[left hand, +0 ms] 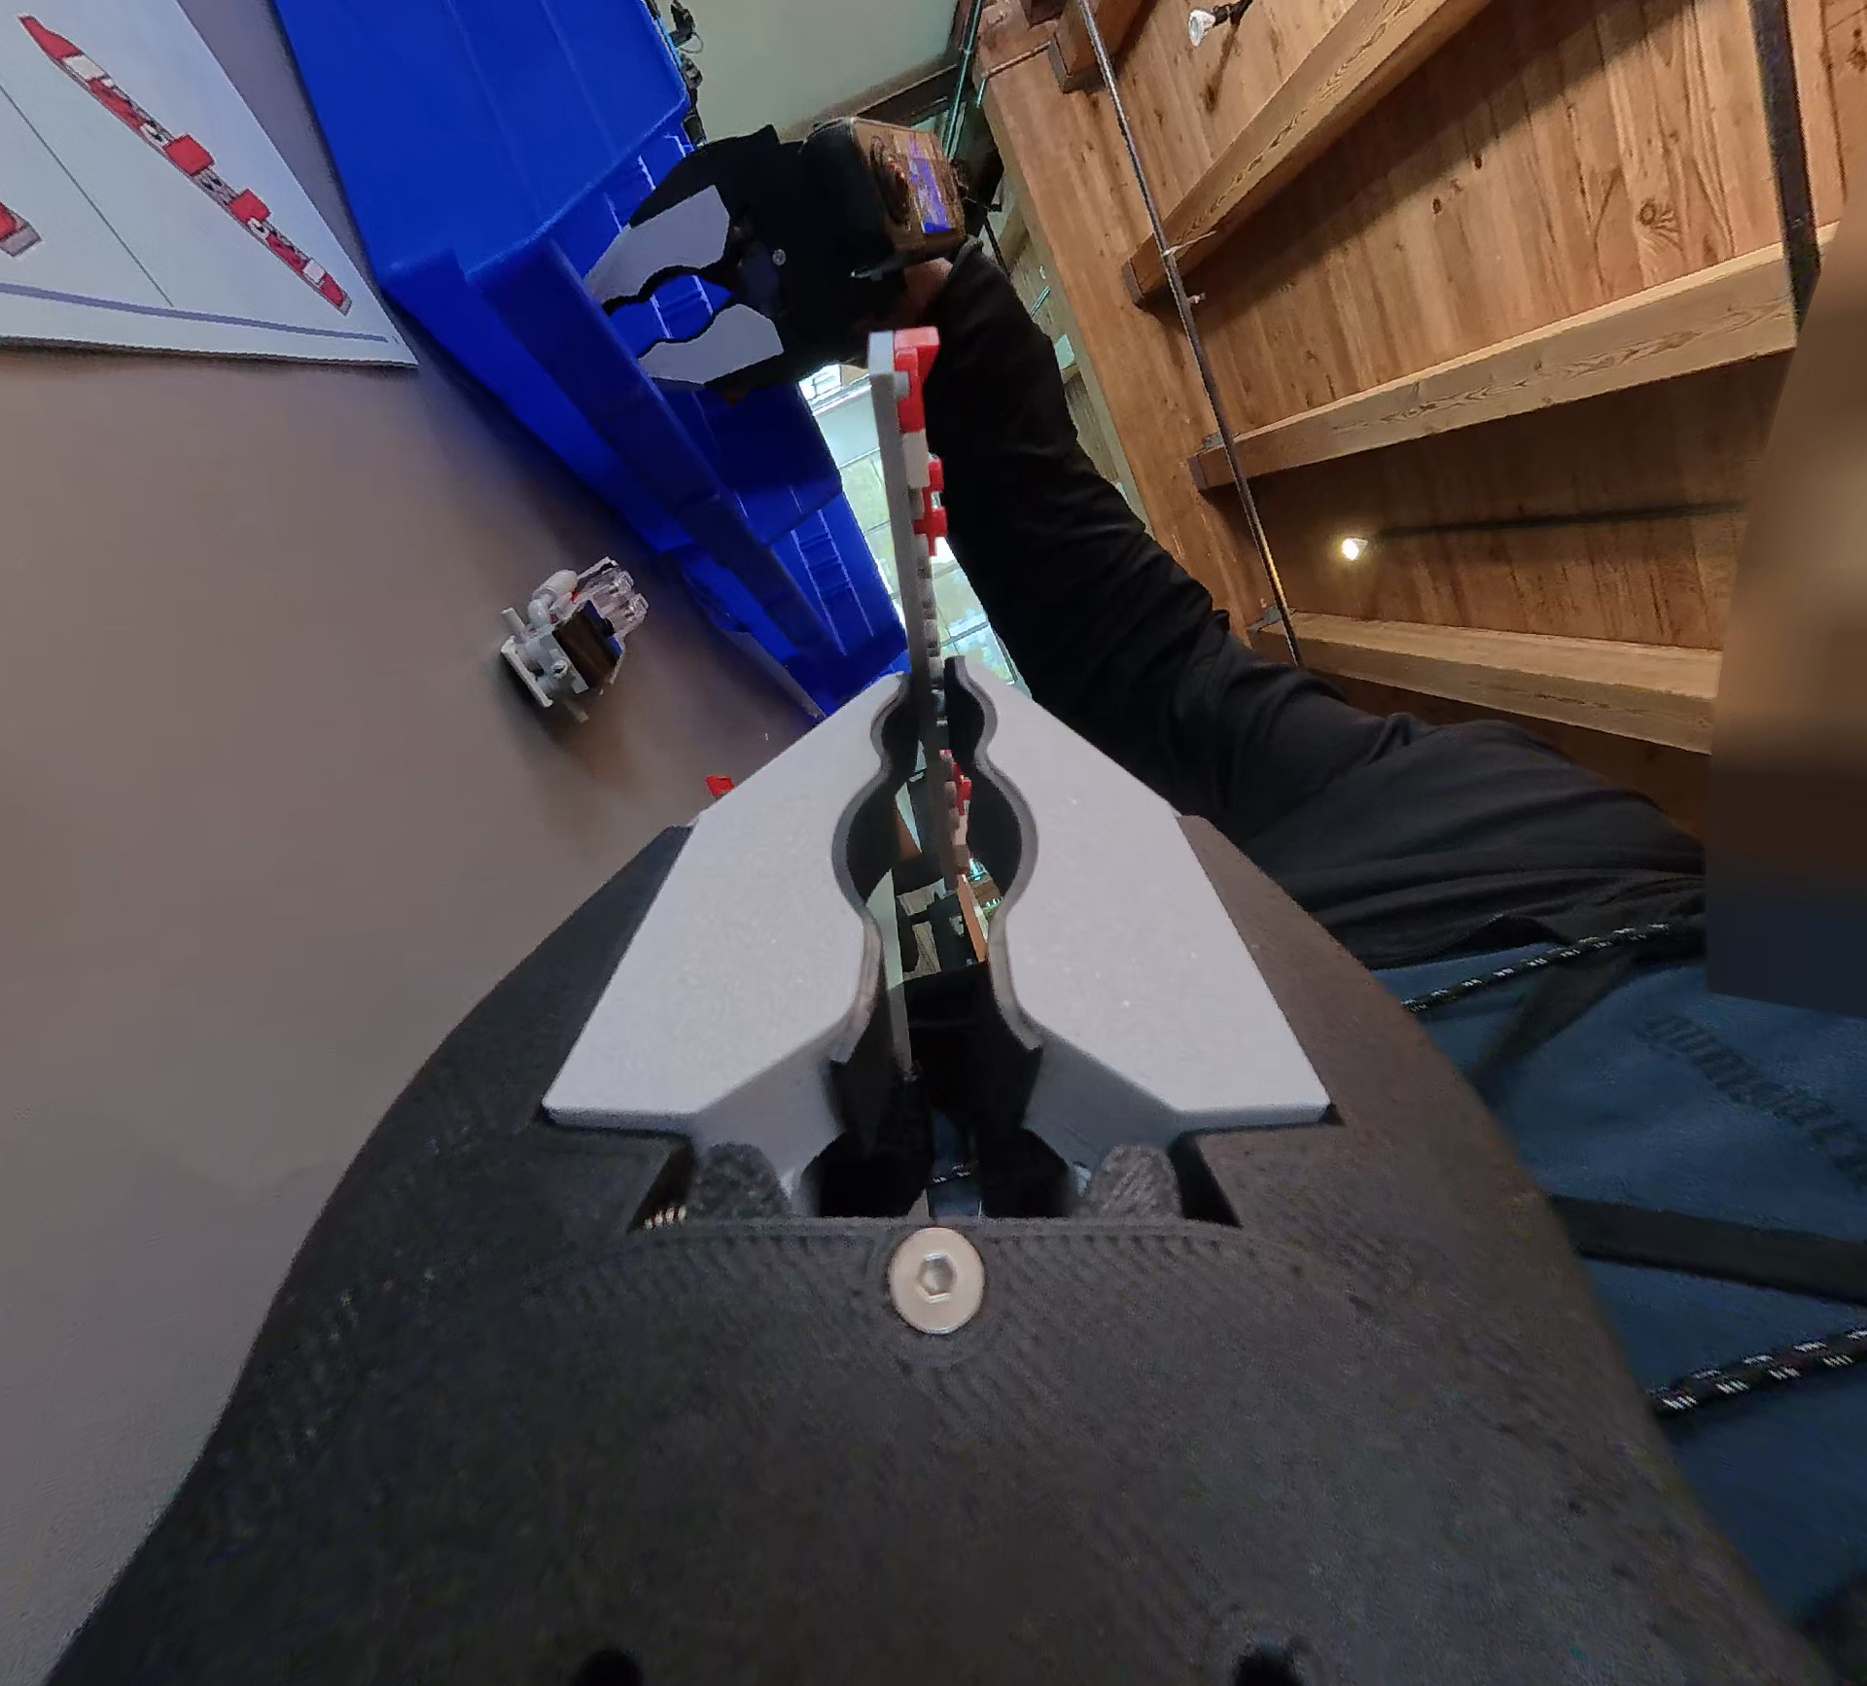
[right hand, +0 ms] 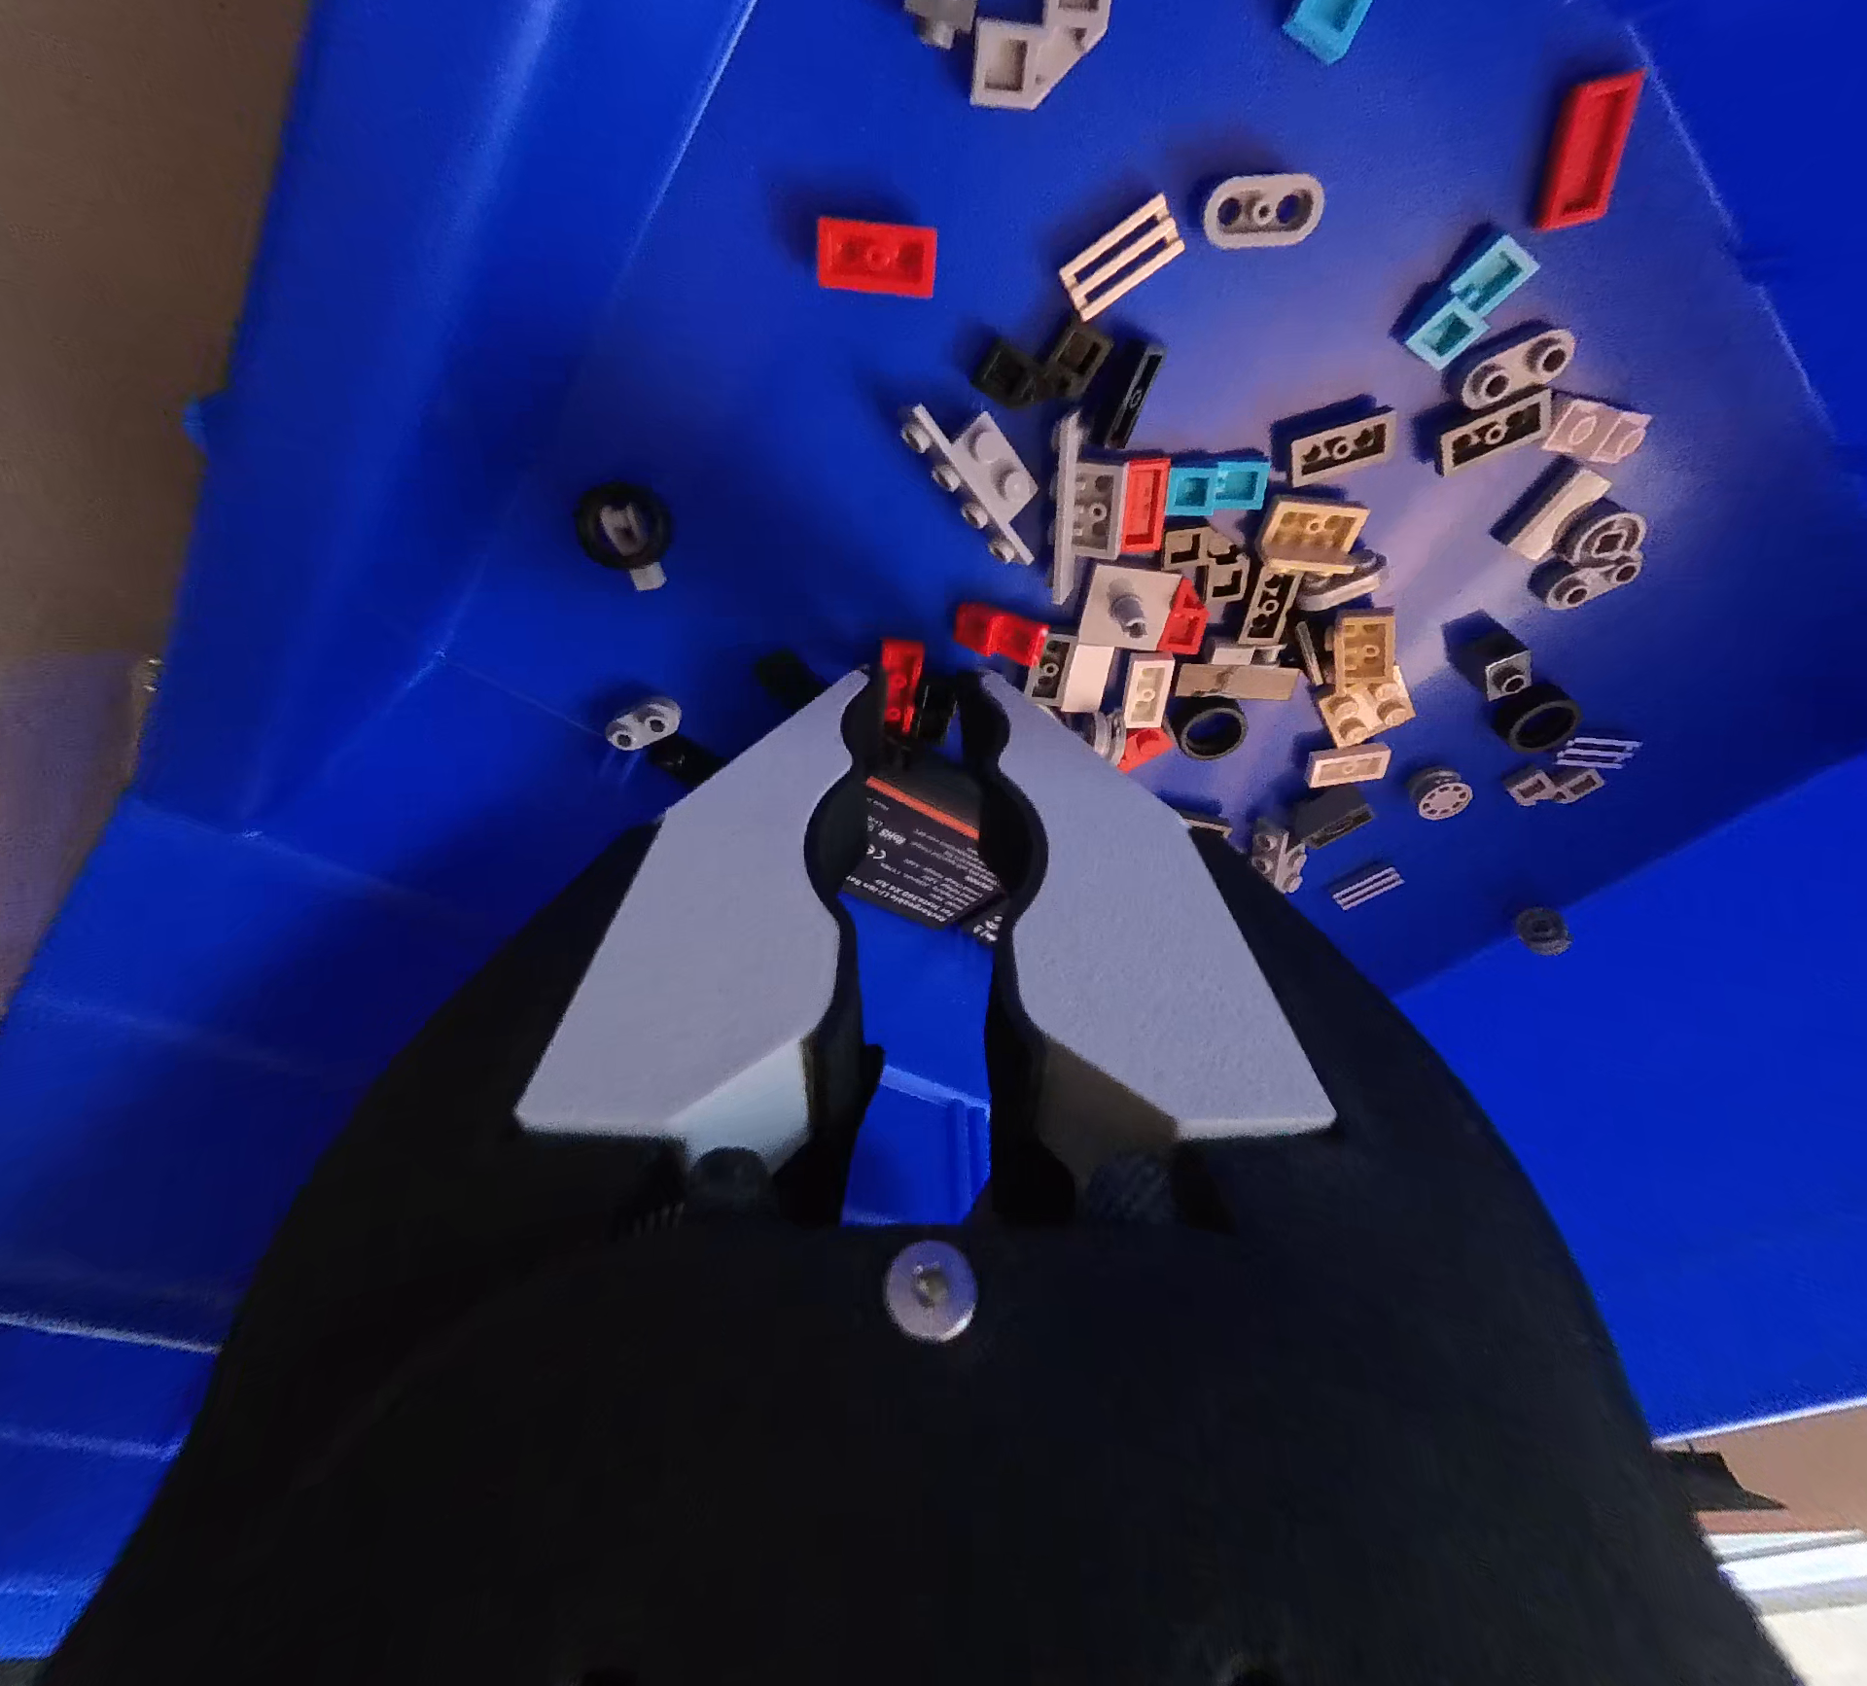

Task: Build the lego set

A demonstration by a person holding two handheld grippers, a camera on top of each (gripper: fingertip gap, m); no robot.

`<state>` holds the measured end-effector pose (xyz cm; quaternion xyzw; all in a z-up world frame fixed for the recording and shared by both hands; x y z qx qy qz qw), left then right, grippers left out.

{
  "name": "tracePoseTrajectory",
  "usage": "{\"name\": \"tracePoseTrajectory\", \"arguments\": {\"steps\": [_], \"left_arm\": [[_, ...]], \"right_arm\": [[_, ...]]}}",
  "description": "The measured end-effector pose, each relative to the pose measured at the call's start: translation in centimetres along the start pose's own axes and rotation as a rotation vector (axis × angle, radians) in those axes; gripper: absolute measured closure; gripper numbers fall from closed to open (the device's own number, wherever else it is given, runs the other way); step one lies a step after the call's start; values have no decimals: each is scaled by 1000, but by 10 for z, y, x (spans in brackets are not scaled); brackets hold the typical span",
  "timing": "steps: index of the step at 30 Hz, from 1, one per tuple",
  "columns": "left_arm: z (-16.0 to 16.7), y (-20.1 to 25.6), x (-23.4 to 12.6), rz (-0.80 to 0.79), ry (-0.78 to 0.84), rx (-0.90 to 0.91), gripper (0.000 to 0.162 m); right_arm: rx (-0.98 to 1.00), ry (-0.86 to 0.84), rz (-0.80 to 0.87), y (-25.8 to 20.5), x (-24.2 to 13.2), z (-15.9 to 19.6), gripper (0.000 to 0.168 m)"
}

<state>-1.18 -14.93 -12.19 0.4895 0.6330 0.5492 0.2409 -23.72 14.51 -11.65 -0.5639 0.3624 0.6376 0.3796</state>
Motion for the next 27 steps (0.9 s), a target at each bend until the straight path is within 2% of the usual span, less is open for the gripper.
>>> {"name": "tracePoseTrajectory", "arguments": {"steps": [22, 27], "left_arm": [[0, 0, 0, -6, 5, 8, 158], [0, 0, -1, -10, 9, 12, 158]], "right_arm": [[-22, 4, 22, -6, 1, -9, 159], [95, 190, 117, -4, -35, -11, 159]]}}
Point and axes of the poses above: each gripper's, where its closed fingertips meet, x out along the fingers, z out of its underside, y = z × x across the jaws, the point moved 8 cm from there along -x, back along the fingers, and after that the axes turned 5 degrees about -x, right-handed, at the moved point
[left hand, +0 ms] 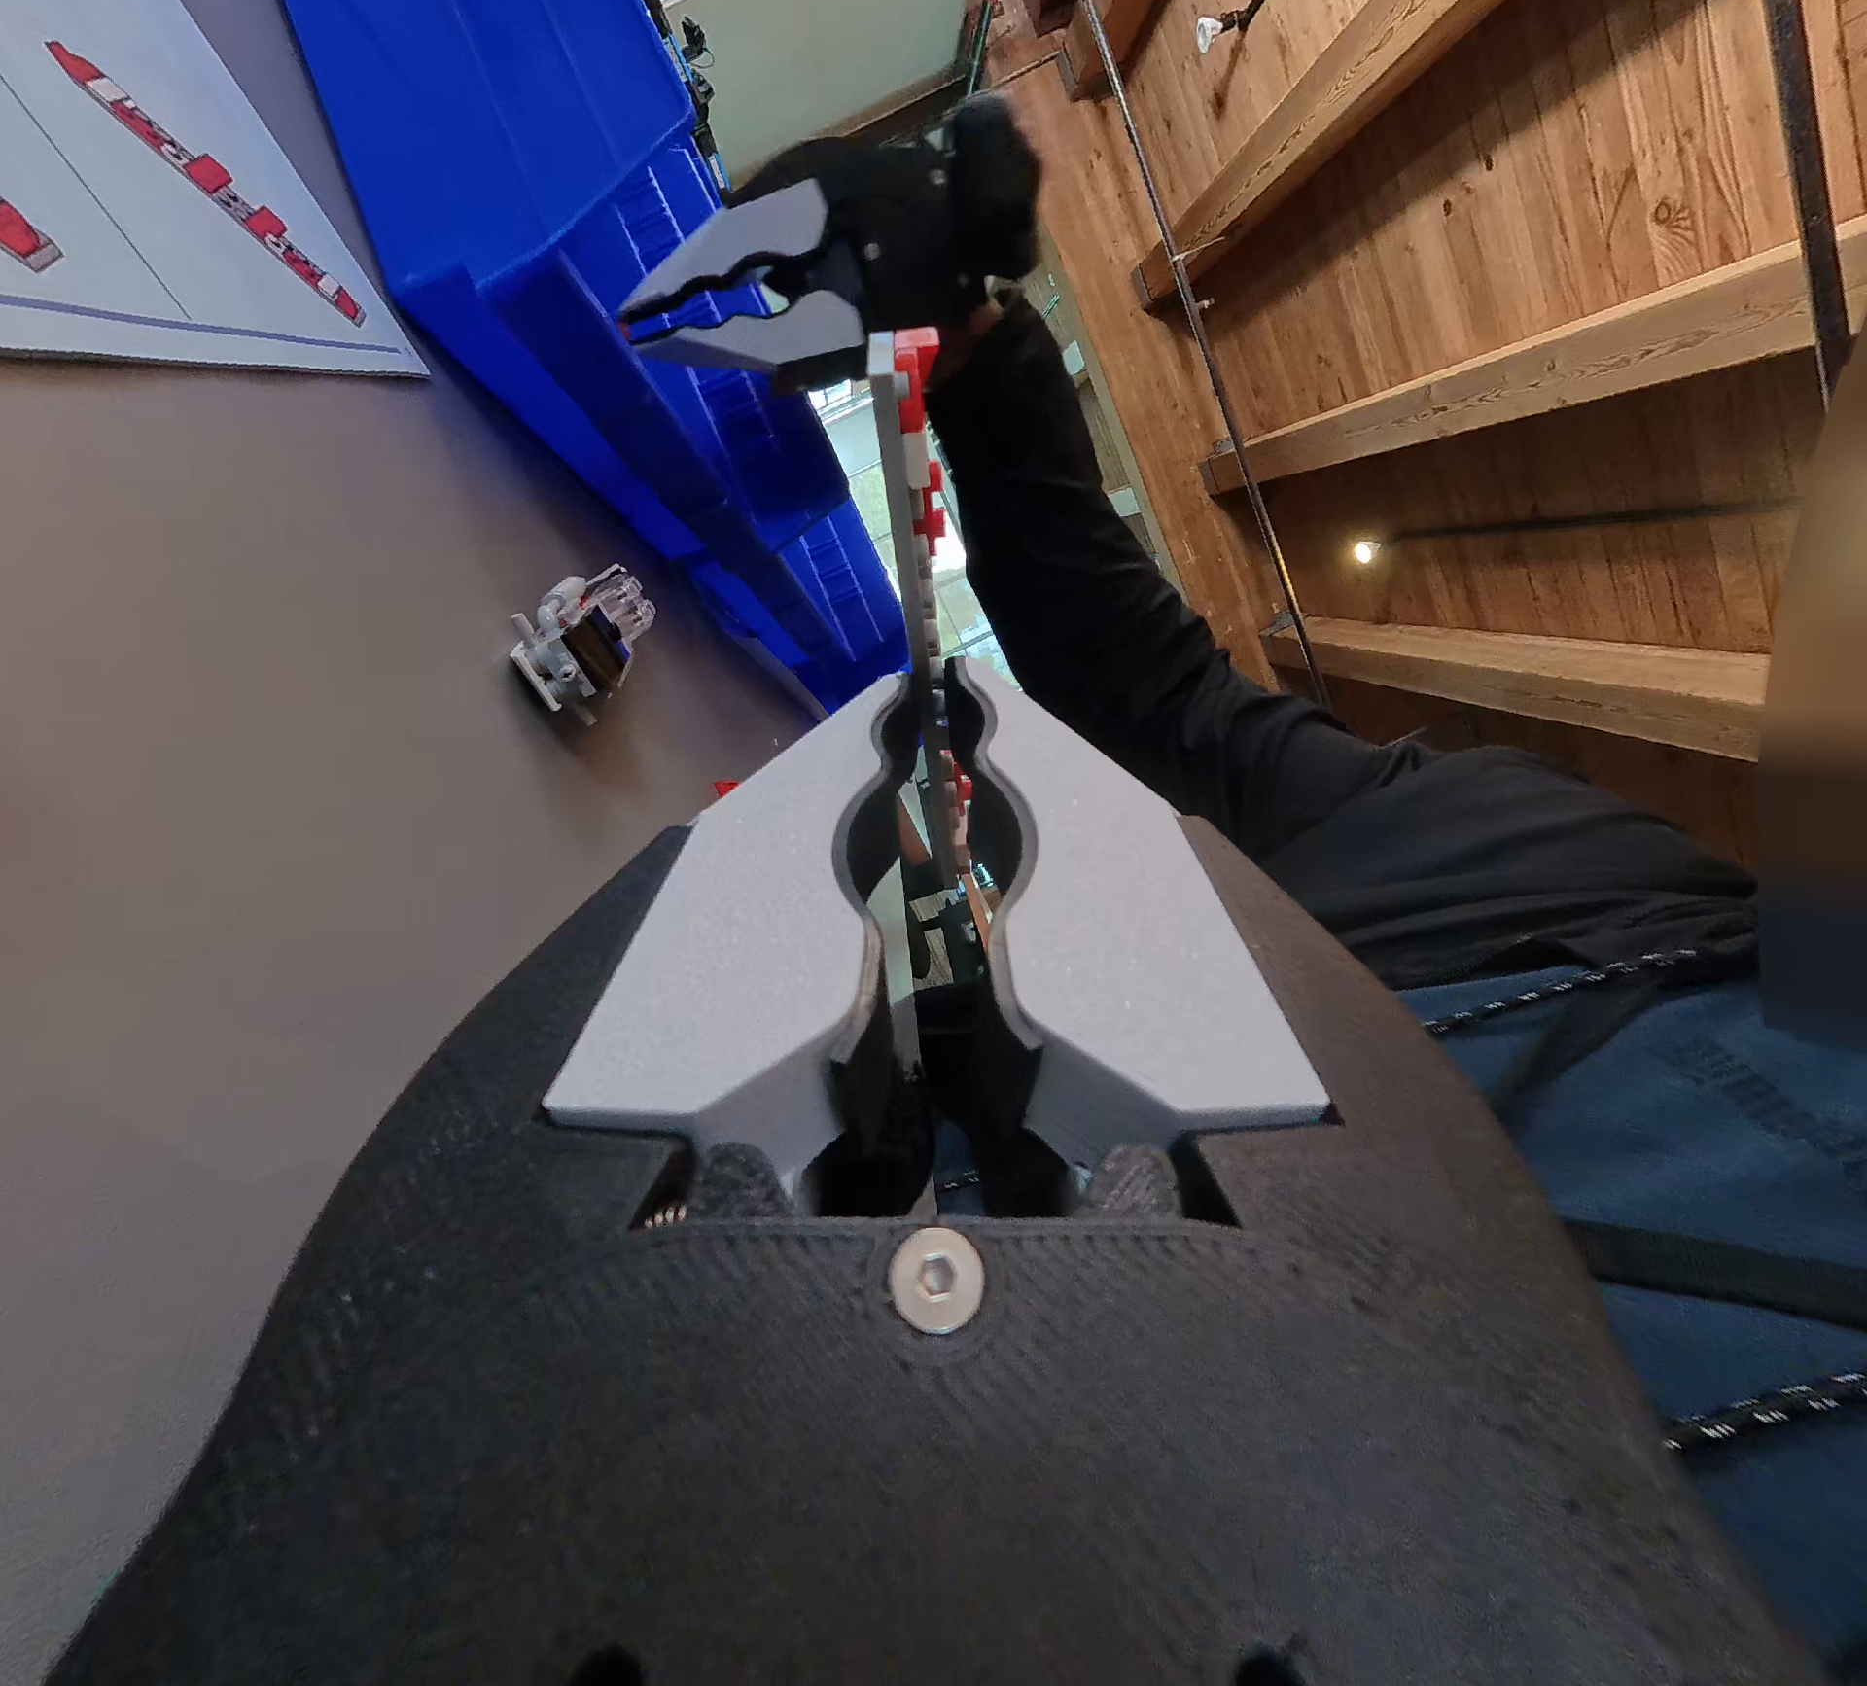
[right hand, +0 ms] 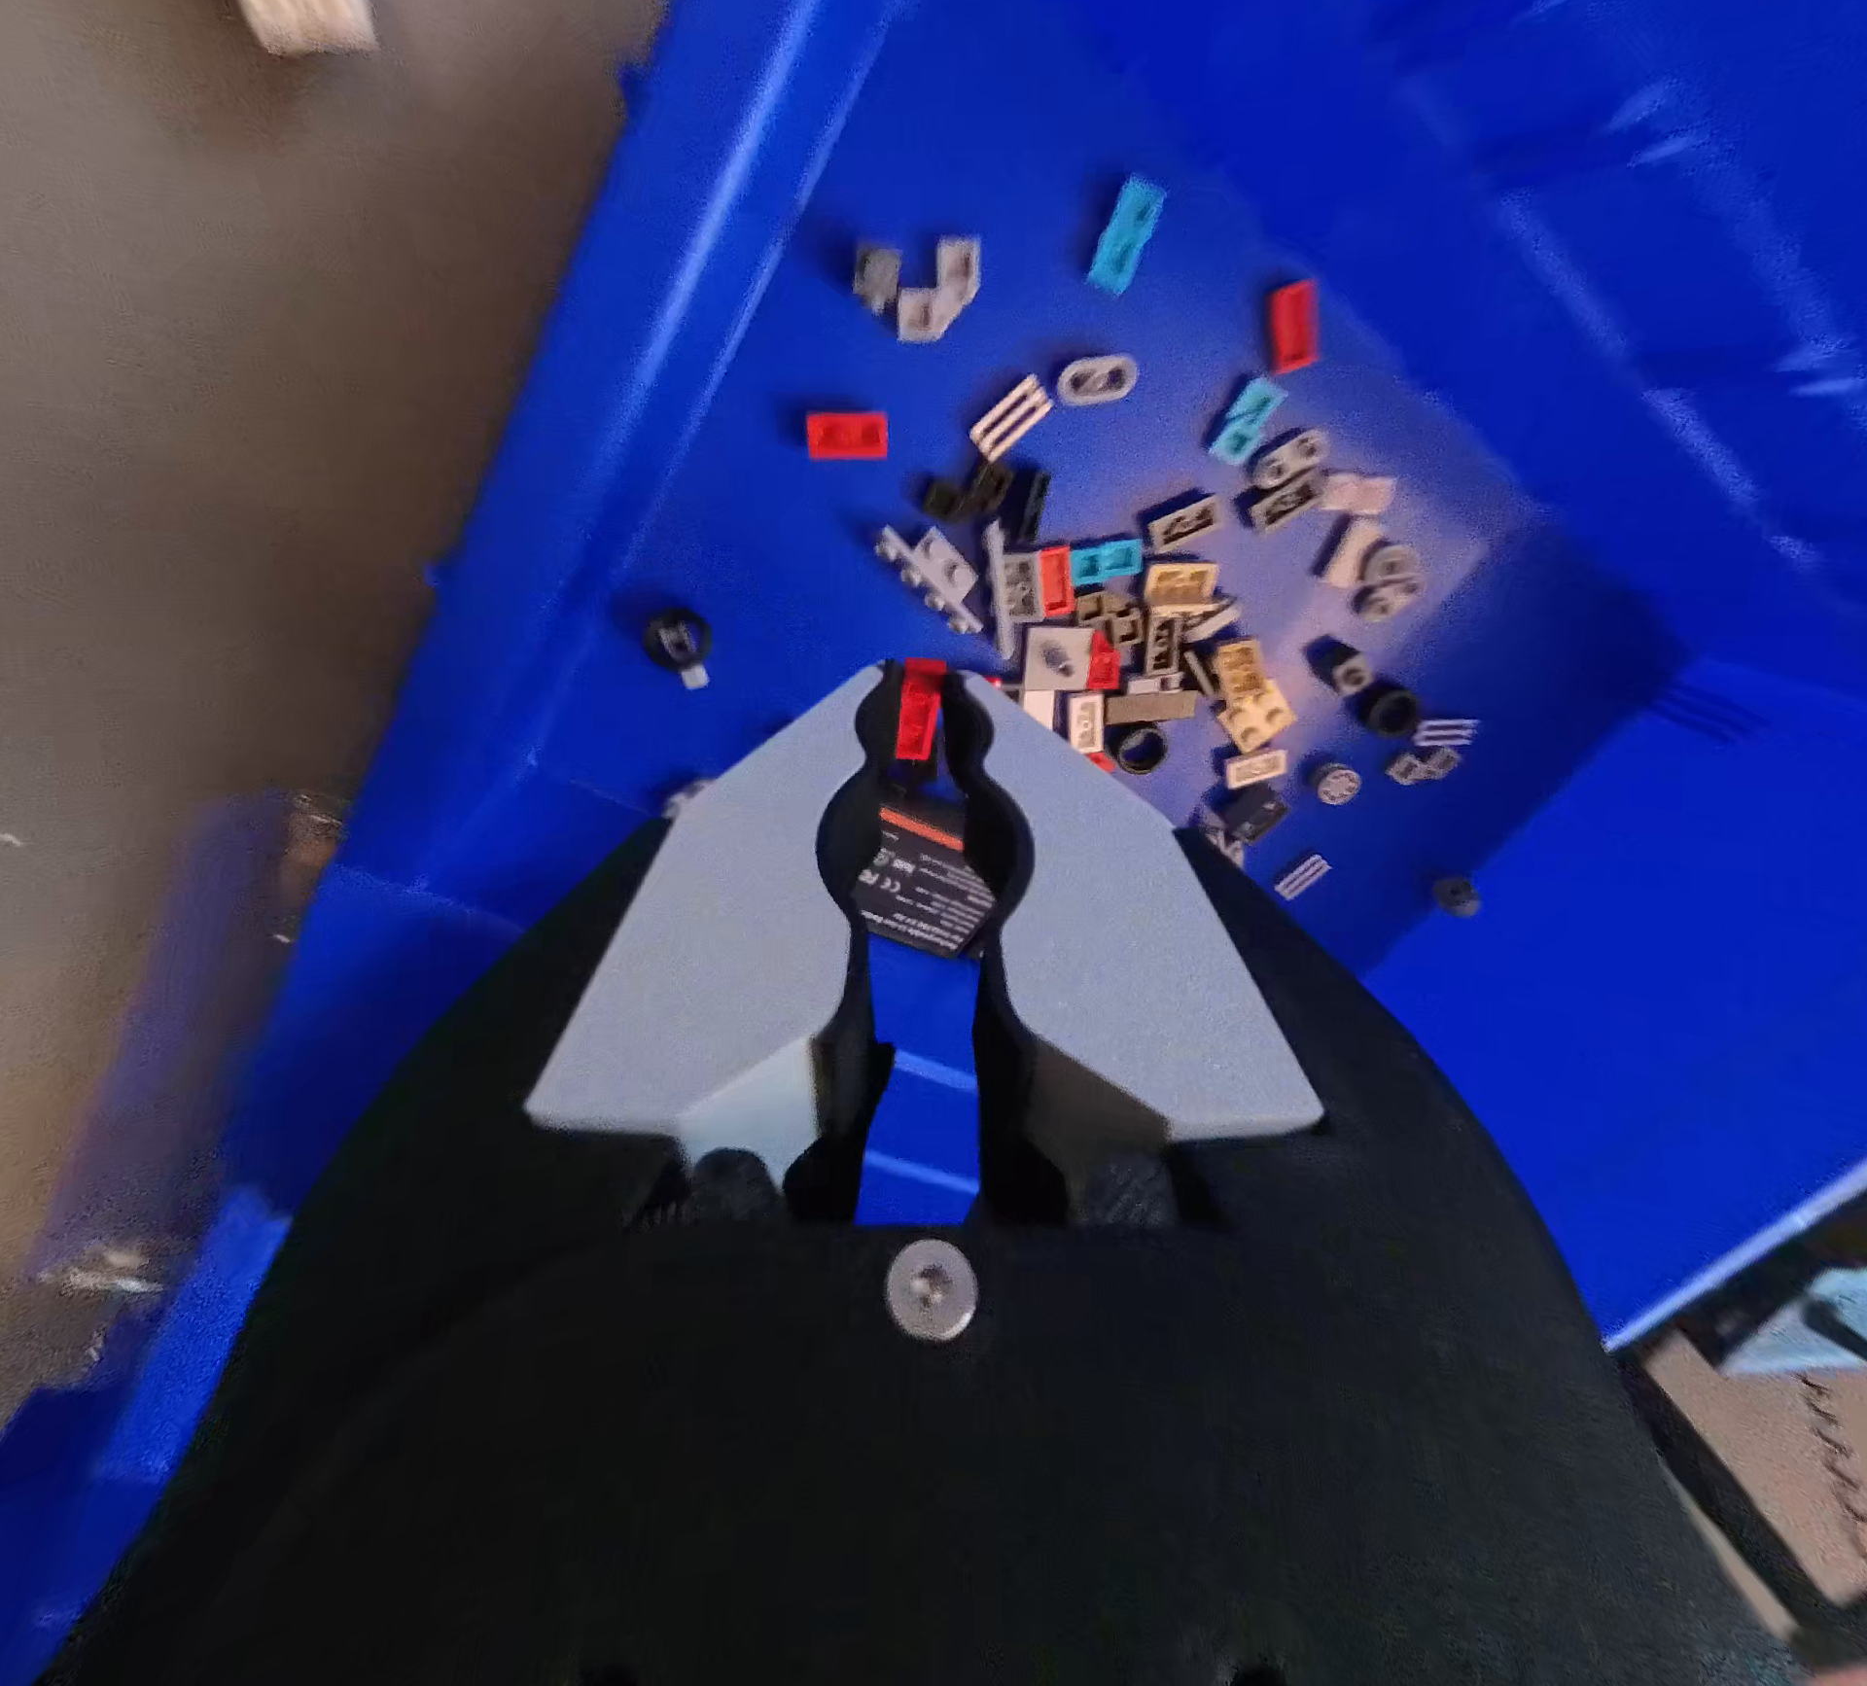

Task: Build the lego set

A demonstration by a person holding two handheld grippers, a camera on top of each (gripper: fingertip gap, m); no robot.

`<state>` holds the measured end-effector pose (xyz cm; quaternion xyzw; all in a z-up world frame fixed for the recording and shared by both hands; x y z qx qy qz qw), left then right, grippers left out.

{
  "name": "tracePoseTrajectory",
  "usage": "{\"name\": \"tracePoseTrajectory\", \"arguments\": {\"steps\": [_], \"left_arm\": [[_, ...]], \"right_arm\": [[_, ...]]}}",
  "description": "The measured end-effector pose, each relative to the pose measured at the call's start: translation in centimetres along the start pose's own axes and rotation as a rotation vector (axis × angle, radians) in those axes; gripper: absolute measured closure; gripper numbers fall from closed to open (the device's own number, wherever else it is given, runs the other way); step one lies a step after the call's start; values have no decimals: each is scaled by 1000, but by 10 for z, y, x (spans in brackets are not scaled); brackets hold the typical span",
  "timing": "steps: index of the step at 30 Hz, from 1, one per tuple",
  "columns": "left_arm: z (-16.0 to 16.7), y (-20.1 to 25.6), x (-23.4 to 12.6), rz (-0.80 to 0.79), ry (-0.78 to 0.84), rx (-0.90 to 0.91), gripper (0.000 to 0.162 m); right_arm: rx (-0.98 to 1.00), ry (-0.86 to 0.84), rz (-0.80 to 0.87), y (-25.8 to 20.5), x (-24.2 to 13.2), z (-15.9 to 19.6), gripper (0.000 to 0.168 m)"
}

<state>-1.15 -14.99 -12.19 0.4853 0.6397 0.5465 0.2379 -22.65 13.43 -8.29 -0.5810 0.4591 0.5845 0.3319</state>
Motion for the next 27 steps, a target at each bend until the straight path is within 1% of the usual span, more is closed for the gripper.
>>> {"name": "tracePoseTrajectory", "arguments": {"steps": [3, 6, 8, 9, 12, 14, 16, 19, 22, 25, 27], "left_arm": [[0, 0, 0, -2, 2, 2, 158], [0, 0, 0, -3, 2, 2, 158], [0, 0, 0, -5, 2, 1, 158], [0, -1, 0, -7, 1, 0, 158], [0, -2, 1, -21, -7, -3, 158], [1, -3, 3, -39, -18, -7, 158], [2, -4, 4, -59, -32, -7, 158], [2, -5, 5, -74, -33, -3, 158], [2, -5, 5, -84, -28, 2, 158], [2, -5, 5, -96, -23, 10, 158], [2, -6, 5, -101, -22, 12, 158]], "right_arm": [[72, 169, 76, -11, -41, -12, 159], [121, 341, 120, -44, -80, -31, 160], [155, 418, 128, -74, -94, -44, 159], [182, 443, 120, -89, -94, -50, 159], [273, 470, 65, -133, -75, -63, 160], [338, 450, 33, -154, -51, -65, 160], [393, 407, 37, -168, -28, -62, 159], [466, 385, 53, -177, -7, -58, 159], [484, 332, 74, -181, 6, -56, 159], [478, 301, 90, -183, 14, -56, 156], [488, 330, 88, -184, 14, -57, 153]]}}
Point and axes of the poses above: each gripper's, where its closed fingertips meet, x out along the fingers, z out of its underside, y = z × x across the jaws, the point moved 8 cm from there along -x, back along the fingers, and after that the axes turned 5 degrees about -x, right-handed, at the moved point
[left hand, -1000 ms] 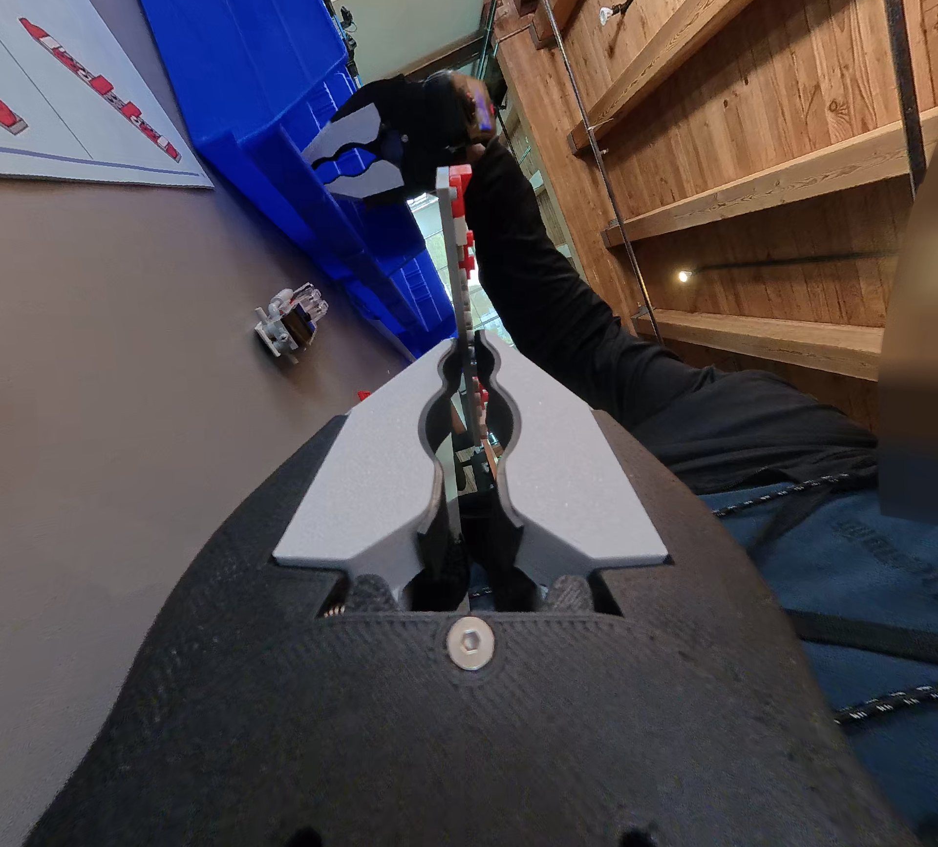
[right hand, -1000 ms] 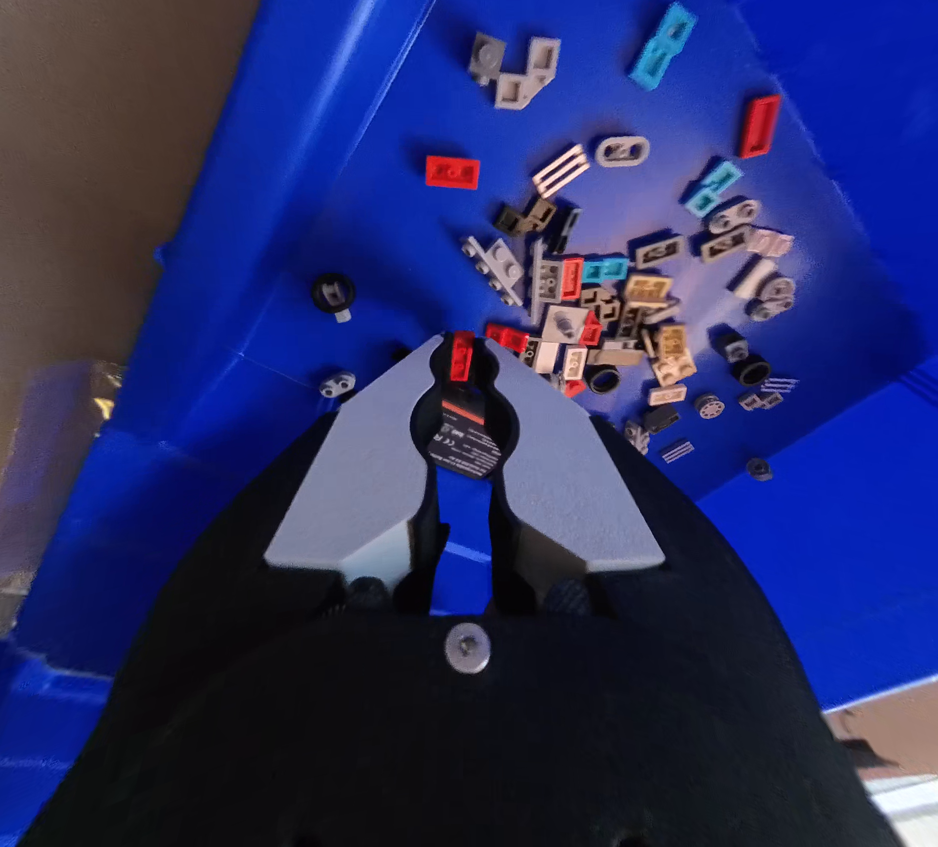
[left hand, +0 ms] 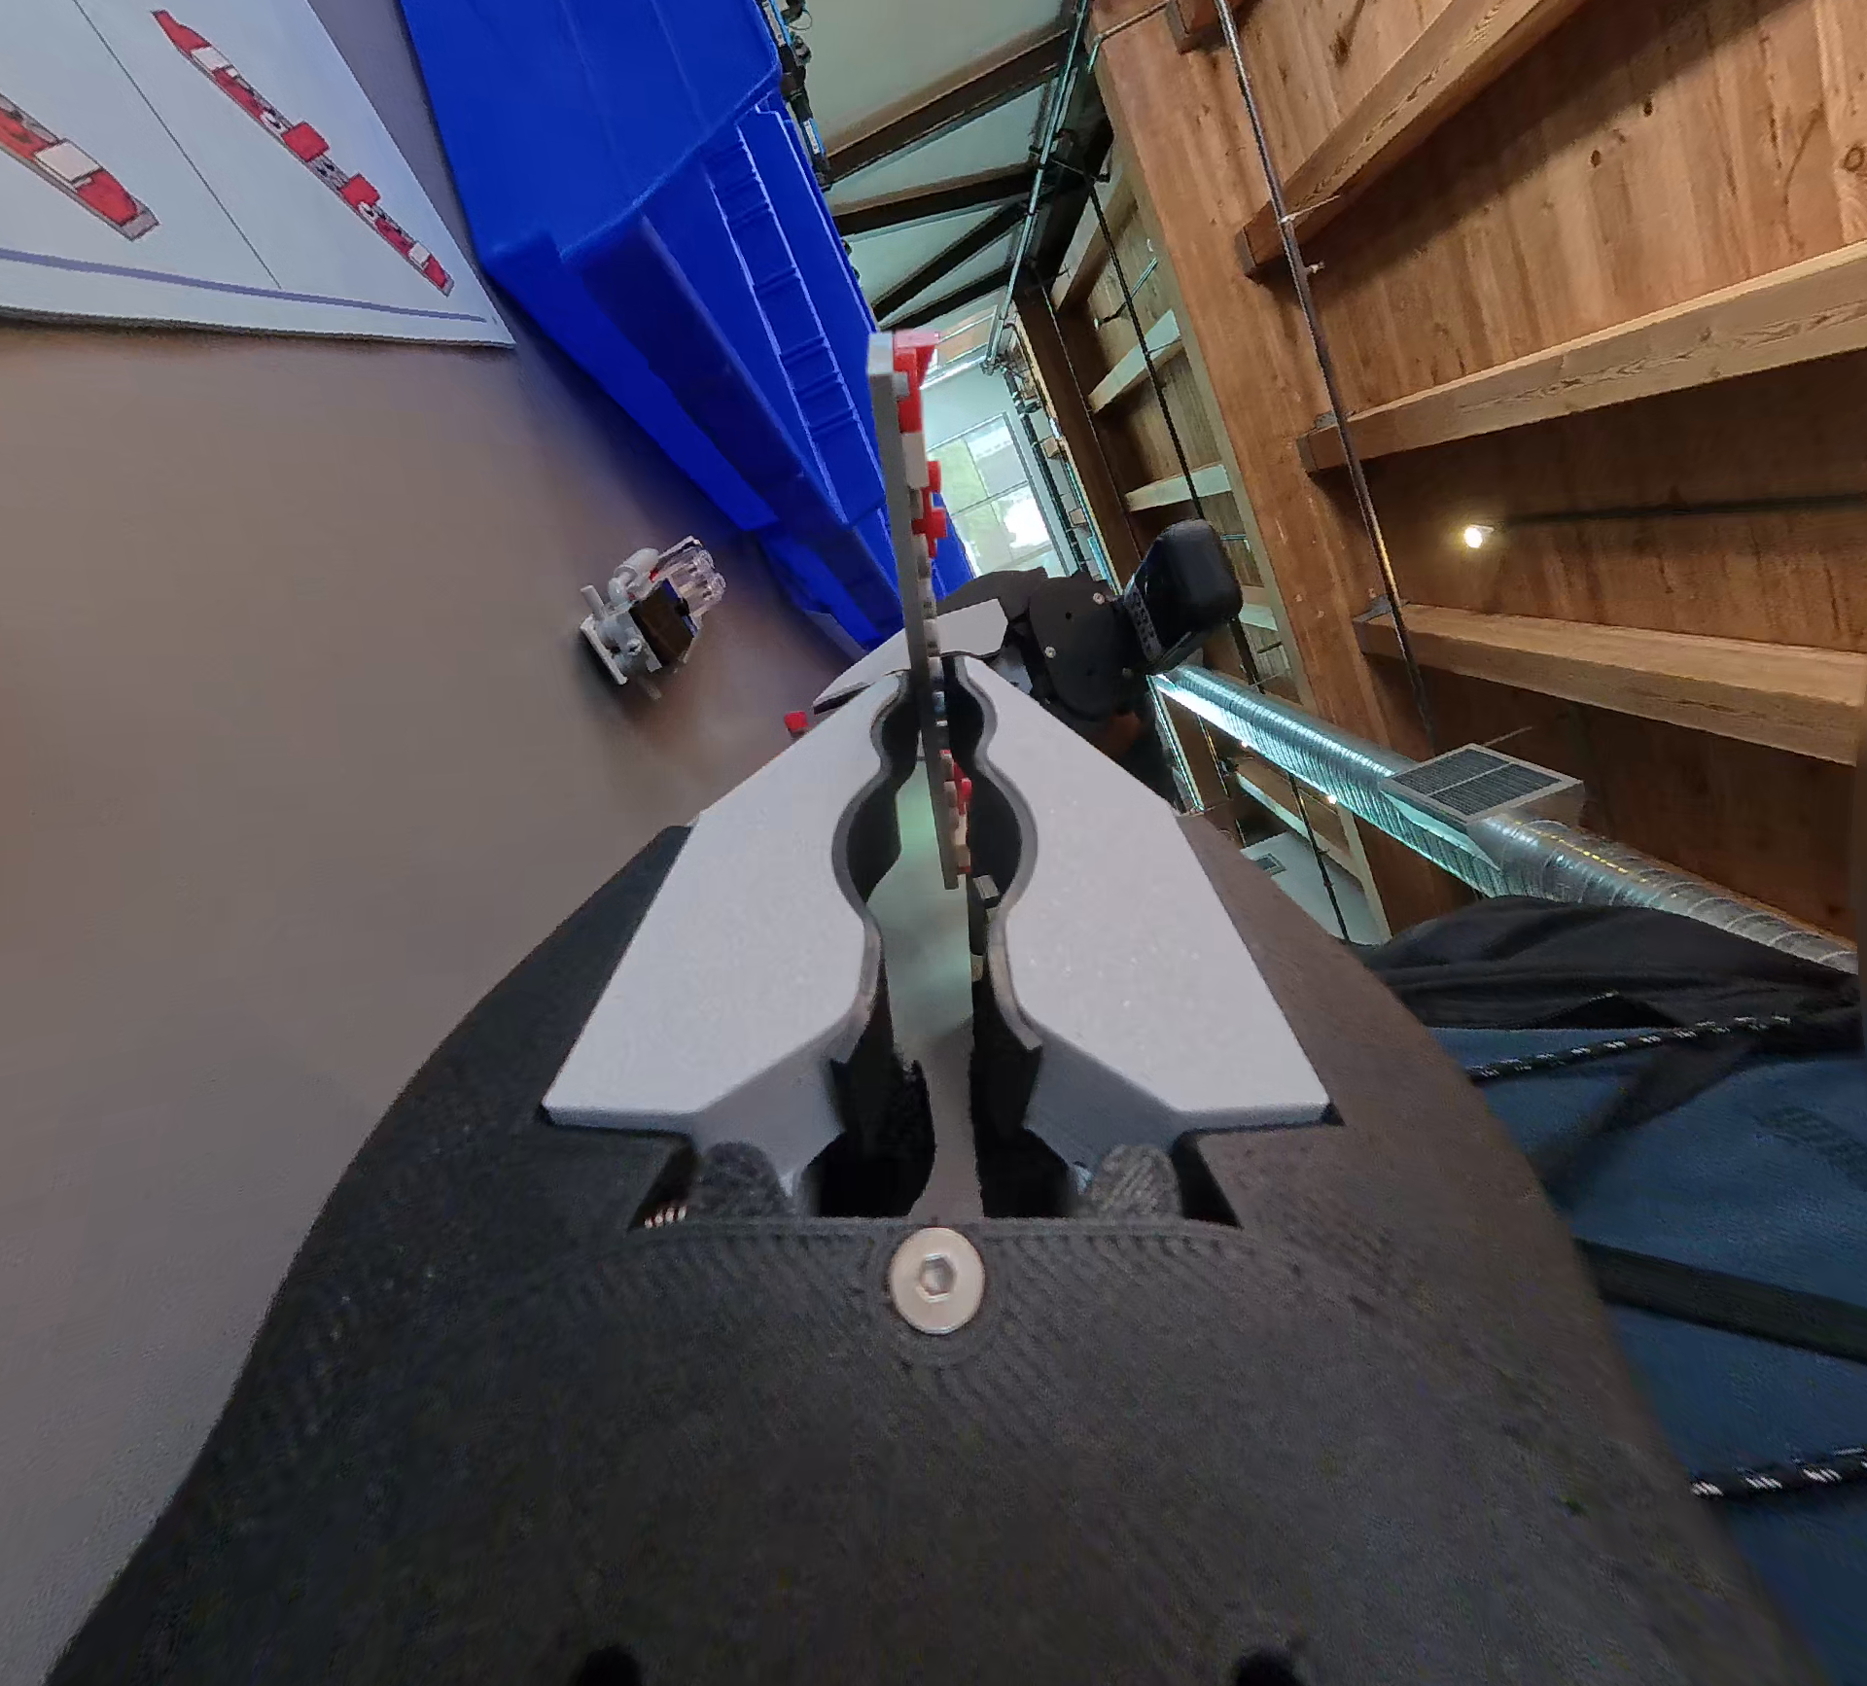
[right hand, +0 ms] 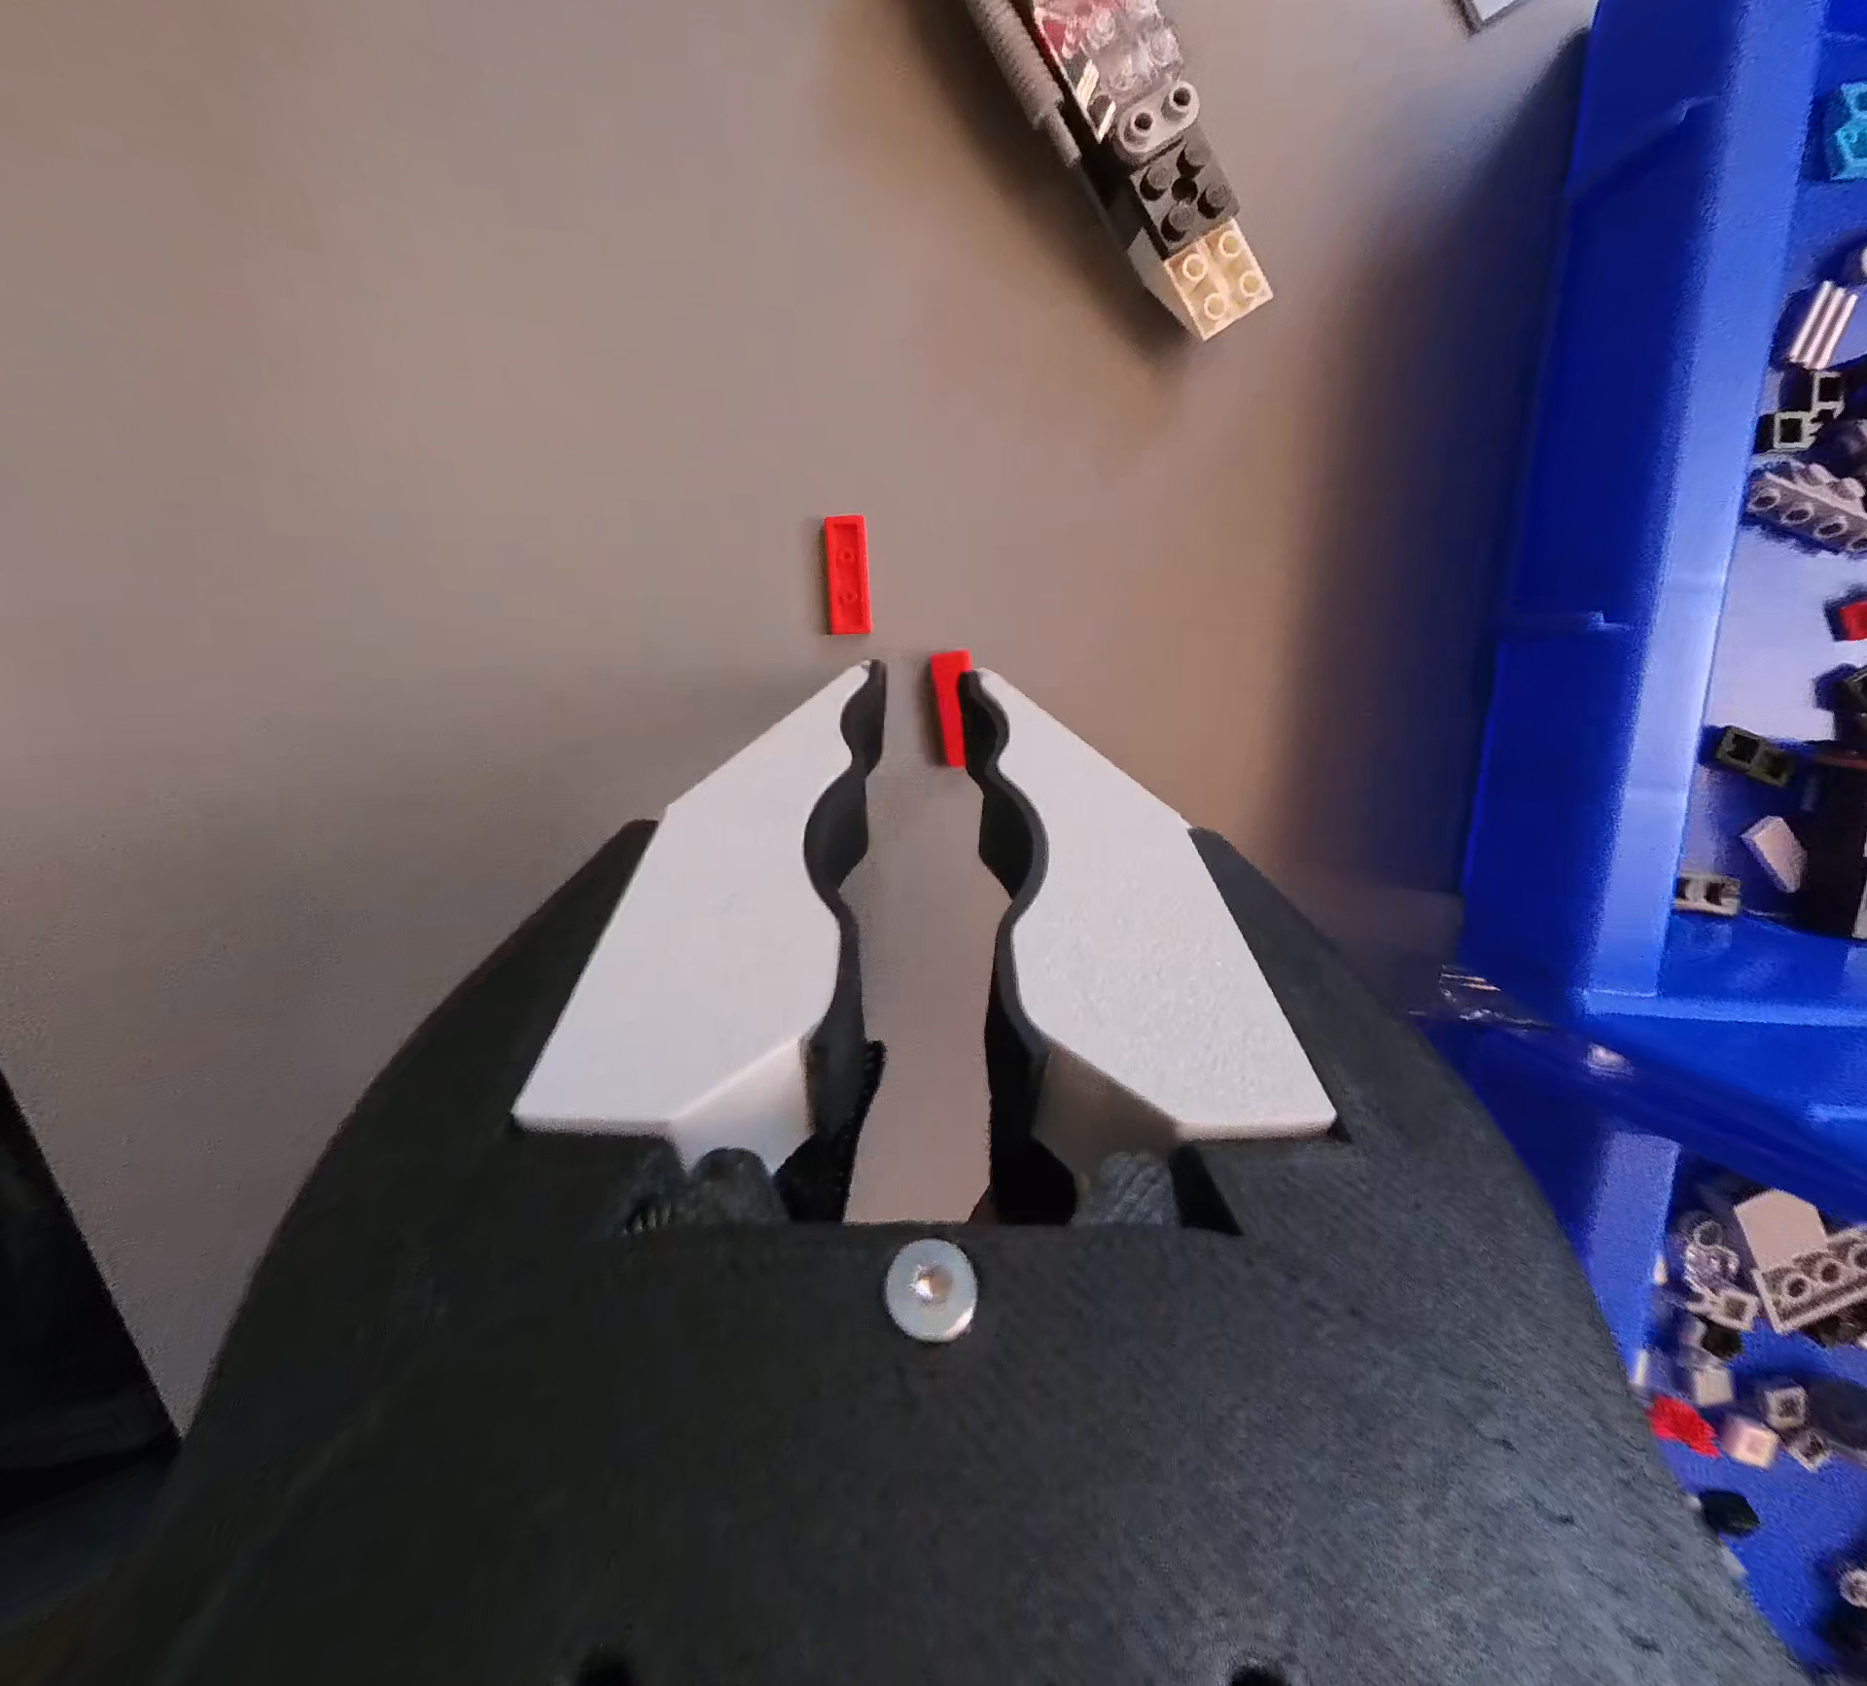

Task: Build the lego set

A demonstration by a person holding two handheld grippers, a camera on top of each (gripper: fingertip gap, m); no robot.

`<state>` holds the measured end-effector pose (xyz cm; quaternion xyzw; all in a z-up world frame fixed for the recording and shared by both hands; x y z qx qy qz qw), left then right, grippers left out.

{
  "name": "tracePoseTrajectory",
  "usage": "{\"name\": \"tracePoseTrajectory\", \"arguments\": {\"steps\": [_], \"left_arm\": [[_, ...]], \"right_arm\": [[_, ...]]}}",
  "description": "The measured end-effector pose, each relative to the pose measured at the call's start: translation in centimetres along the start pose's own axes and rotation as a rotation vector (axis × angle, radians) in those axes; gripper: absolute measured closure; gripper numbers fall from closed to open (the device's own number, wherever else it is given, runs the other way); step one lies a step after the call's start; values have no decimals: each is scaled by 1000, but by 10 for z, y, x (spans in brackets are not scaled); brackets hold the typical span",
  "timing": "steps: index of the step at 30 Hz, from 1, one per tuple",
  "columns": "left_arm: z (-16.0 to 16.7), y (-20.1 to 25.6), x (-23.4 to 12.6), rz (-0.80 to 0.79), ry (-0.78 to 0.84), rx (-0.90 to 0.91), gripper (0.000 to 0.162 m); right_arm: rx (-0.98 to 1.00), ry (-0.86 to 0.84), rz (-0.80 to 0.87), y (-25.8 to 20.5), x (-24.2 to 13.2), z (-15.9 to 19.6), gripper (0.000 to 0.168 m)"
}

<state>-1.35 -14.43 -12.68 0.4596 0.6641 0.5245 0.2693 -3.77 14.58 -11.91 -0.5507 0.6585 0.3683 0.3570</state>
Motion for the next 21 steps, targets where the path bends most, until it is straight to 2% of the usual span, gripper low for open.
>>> {"name": "tracePoseTrajectory", "arguments": {"steps": [7, 13, 21], "left_arm": [[0, -2, 2, -24, -6, -4, 158], [0, -4, 3, -44, -11, -20, 158], [-1, -8, 4, -82, -7, -40, 158]], "right_arm": [[132, 201, 57, 8, -21, 7, 145], [286, 392, 141, 11, -39, 35, 140], [391, 535, 149, 5, -32, 61, 137]]}}
Point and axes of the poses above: each gripper's, where its closed fingertips meet, x out along the fingers, z out of its underside, y = z × x across the jaws, the point moved 8 cm from there along -x, back along the fingers, and after that the axes turned 5 degrees about -x, right-handed, at the moved point
